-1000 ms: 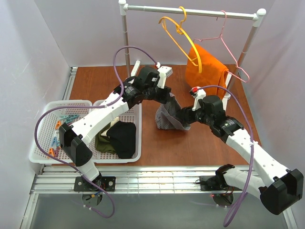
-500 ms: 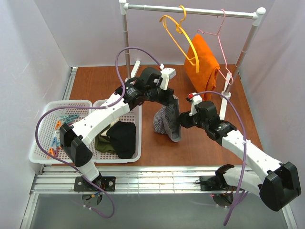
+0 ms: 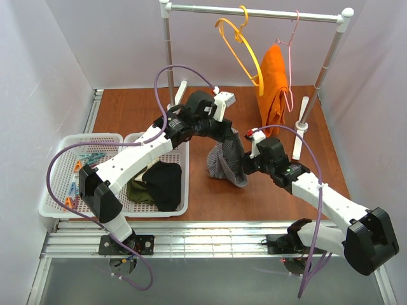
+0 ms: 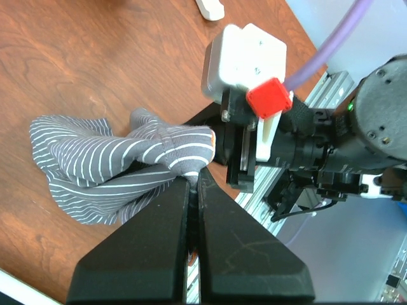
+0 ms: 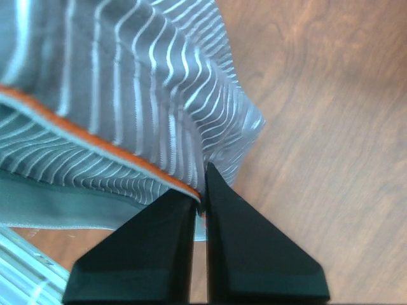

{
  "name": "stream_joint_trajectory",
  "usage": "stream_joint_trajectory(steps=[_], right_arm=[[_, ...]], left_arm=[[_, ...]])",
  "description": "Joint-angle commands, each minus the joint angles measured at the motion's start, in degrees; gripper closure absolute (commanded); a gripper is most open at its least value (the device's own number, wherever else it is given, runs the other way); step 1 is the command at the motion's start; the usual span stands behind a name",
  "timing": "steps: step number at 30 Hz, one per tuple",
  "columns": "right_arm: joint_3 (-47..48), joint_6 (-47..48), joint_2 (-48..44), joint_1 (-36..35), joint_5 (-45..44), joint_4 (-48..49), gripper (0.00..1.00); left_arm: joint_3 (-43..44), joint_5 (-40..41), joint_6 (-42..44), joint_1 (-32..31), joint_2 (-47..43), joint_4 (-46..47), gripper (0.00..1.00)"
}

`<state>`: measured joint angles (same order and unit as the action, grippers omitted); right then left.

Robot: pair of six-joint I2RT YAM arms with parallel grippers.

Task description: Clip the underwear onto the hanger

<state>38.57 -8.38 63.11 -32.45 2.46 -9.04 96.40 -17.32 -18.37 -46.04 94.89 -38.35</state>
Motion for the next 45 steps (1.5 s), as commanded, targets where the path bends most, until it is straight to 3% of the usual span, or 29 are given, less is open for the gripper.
stream_joint_trajectory(steps=[1, 7, 10, 11, 13, 14, 15, 27, 45], right_arm=[[1.1, 0.7, -1.3, -0.3, -4.8, -1.1, 0.99], [6.6, 2.0, -6.6, -0.3, -19.8, -10.9, 0.99], [9.8, 2.1, -7.9, -0.4, -23.1, -15.1, 0.99], [10.6, 1.7, -7.9, -0.4, -24.1, -17.0, 0.99], [12.3, 0.5, -7.0, -0.4, -25.0, -18.7, 0.99], [13.5, 0.0, -6.5, -0.4, -26.0, -20.0, 0.99], [14.2, -0.7, -5.6, -0.4, -26.4, -20.3, 0.99], [18.4, -4.4, 1.2, -0.3, -27.1, -21.0, 0.99], [17.9, -9.3, 0.3, -0.2, -24.2, -23.0, 0.99]], left_arm=[[-3.2, -1.2, 2.2, -0.2, -4.0, 2.1, 1.0], [-14.0, 3.3, 5.4, -0.1, -7.6, 5.1, 1.0], [-20.2, 4.8, 6.8, -0.1, -9.7, 7.6, 0.76], [-21.5, 4.8, 7.4, -0.1, -10.1, 8.3, 0.61], [-24.8, 5.3, 7.6, -0.2, -10.4, 9.6, 0.53], [-25.6, 5.6, 7.6, -0.4, -10.3, 9.9, 0.41], [-27.2, 7.1, 7.6, -1.1, -9.8, 10.3, 0.36], [-35.0, 16.6, -0.8, -9.3, -4.4, 15.8, 0.26], [-39.3, 24.5, 1.0, -13.0, 2.4, 23.9, 0.19]])
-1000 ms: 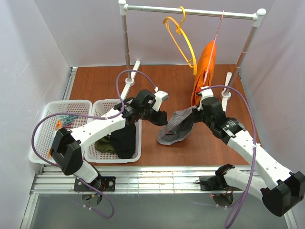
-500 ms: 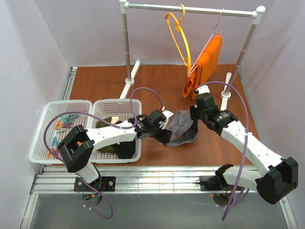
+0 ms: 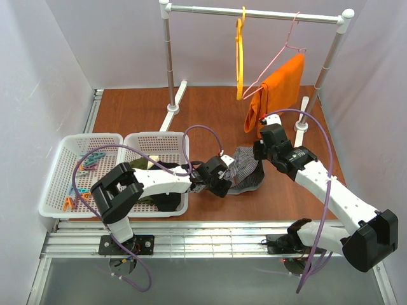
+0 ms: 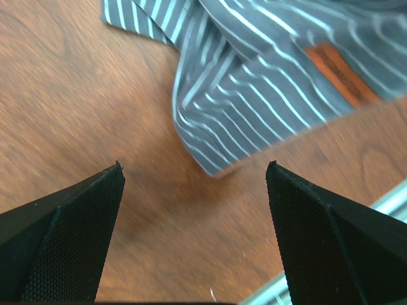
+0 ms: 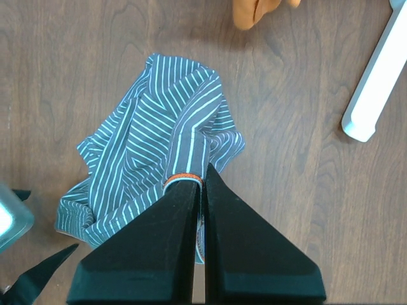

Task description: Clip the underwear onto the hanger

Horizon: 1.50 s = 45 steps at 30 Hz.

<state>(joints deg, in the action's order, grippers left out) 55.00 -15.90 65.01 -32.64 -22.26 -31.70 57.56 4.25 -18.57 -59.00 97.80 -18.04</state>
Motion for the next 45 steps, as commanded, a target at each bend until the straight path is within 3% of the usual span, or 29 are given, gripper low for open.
stream_joint_trajectory(steps=[1, 5, 7, 8, 9, 14, 16, 18, 22, 27, 29, 36, 40, 45], right_arm=[[1.5, -1.9, -1.7, -0.1, 0.8, -0.3, 0.99], [0.7, -2.6, -2.7, -0.1, 1.4, -0.3, 0.99], [0.6, -2.8, -3.1, -0.1, 1.5, -0.5, 0.99], [0.5, -2.8, -3.2, -0.1, 1.3, -0.6, 0.99], [0.5, -3.0, -3.3, -0.1, 1.2, -0.7, 0.99], [0.6, -3.3, -3.8, -0.1, 0.6, -1.2, 0.99], [0.6, -3.5, -3.6, -0.1, 0.8, -1.2, 0.99], [1.0, -3.5, -3.2, -0.1, 0.9, -1.3, 0.99], [2.4, -2.9, -2.9, -0.1, -0.1, -2.7, 0.99], [4.6, -0.3, -2.9, -0.1, -3.4, -4.2, 0.99], [5.7, 0.6, -2.6, 0.1, -4.1, -4.3, 0.99], [10.3, 2.6, 1.4, 2.7, -4.5, -4.2, 0.99], [14.0, 4.6, 2.0, 5.0, -5.5, -4.2, 0.99], [15.7, 5.8, 4.0, 7.6, -3.6, -3.1, 0.99]], left_arm=[[-0.4, 3.3, 1.3, -0.1, -0.2, 4.2, 0.19], [-0.1, 3.7, 2.6, 0.0, 1.8, 6.0, 0.2], [0.0, 3.6, 3.1, -0.1, 2.5, 6.4, 0.26], [-0.1, 3.4, 3.4, -0.1, 3.0, 6.7, 0.31], [-0.1, 3.4, 3.6, -0.1, 3.3, 6.5, 0.46], [-2.2, 2.4, 3.5, -0.1, 3.3, 6.2, 0.67], [-2.8, 1.8, 3.5, -0.1, 3.2, 6.2, 0.87], [-2.5, 1.8, 3.7, 0.0, 2.7, 5.4, 1.0], [1.3, 1.1, 5.1, -0.1, 0.6, -3.1, 1.0], [13.3, 1.7, 6.0, 0.1, -0.1, -22.7, 1.0], [17.4, 1.6, 6.1, 0.5, -0.9, -26.5, 1.0], [33.8, 1.3, 8.2, 7.4, 1.5, -43.7, 1.0], [39.4, 1.4, 9.5, 12.4, 2.4, -48.9, 1.0], [41.4, 2.6, 10.0, 15.4, 1.3, -47.9, 1.0]])
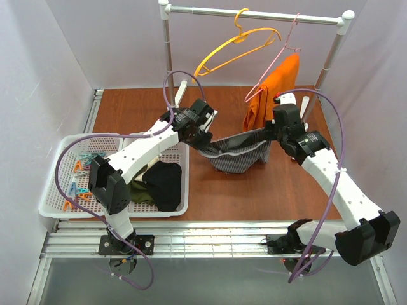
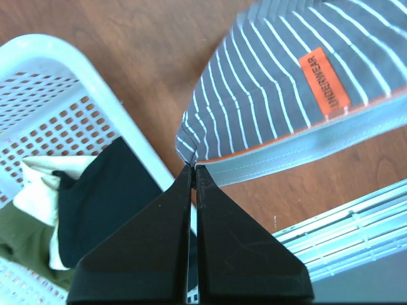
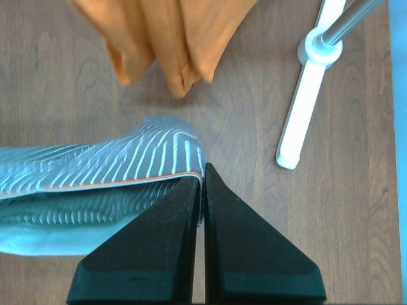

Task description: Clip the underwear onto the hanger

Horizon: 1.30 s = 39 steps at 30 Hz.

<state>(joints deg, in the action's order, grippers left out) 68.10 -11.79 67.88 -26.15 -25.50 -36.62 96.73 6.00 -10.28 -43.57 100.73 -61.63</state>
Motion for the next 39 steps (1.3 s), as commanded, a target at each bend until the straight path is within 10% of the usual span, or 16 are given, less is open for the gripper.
stream_joint_trajectory(steps=[1, 15, 25, 36, 39], right_arm=[[2.7, 1.9, 1.5, 1.3, 0.3, 2.3, 0.99], [5.8, 3.7, 5.1, 3.4, 3.9, 8.0, 0.99], [-21.6, 2.8, -7.7, 3.0, 12.9, 13.9, 0.99], [-21.9, -2.4, -9.0, 1.7, 16.1, 0.6, 0.99], [-20.2, -4.3, -7.6, 0.7, 17.3, -5.4, 0.99]], left_arm=[[3.5, 1.7, 2.0, 0.1, -1.6, -3.9, 1.0], [15.1, 8.2, 3.7, 1.8, -0.8, 0.4, 1.0], [-19.7, -8.3, -0.5, -1.2, -16.8, 7.7, 1.0], [-27.9, -18.6, -6.1, -12.3, -20.2, 7.0, 1.0], [-26.3, -19.4, -5.2, -12.4, -20.0, 4.9, 0.75]])
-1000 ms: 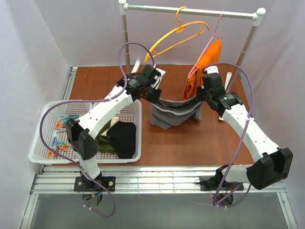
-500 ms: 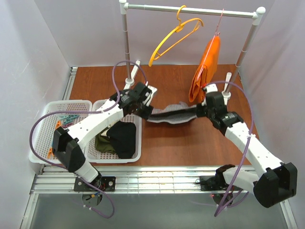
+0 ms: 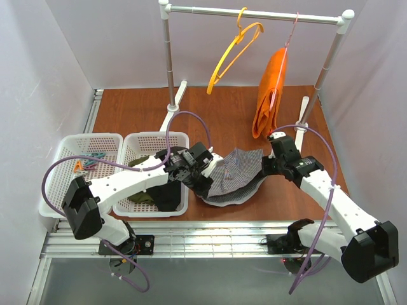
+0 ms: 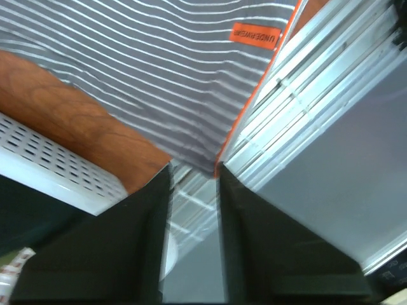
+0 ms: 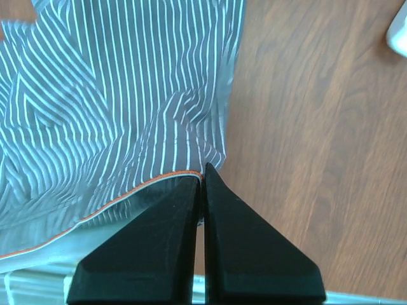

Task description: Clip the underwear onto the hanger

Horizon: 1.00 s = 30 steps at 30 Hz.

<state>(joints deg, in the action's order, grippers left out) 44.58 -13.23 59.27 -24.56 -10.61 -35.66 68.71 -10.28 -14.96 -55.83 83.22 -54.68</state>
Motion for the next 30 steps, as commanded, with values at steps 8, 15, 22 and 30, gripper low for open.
stream_joint_trajectory(steps=[8, 15, 22, 30], right_arm=[[2.4, -10.7, -6.3, -2.7, 3.8, -21.3, 0.87], [4.2, -12.3, -6.5, -2.6, -1.4, -23.5, 0.22], [-0.9, -11.8, 2.7, -2.7, 1.5, -6.7, 0.99], [-5.5, -9.8, 13.1, -2.7, 4.2, 5.2, 0.99]], left_arm=[[4.2, -4.0, 0.7, -0.2, -5.1, -4.7, 0.44], [4.2, -1.8, 1.1, -0.2, 3.6, 4.9, 0.82], [4.8, -5.0, 4.6, -0.2, 15.2, 13.1, 1.0], [3.0, -5.1, 6.3, -0.2, 19.6, 13.7, 1.0]])
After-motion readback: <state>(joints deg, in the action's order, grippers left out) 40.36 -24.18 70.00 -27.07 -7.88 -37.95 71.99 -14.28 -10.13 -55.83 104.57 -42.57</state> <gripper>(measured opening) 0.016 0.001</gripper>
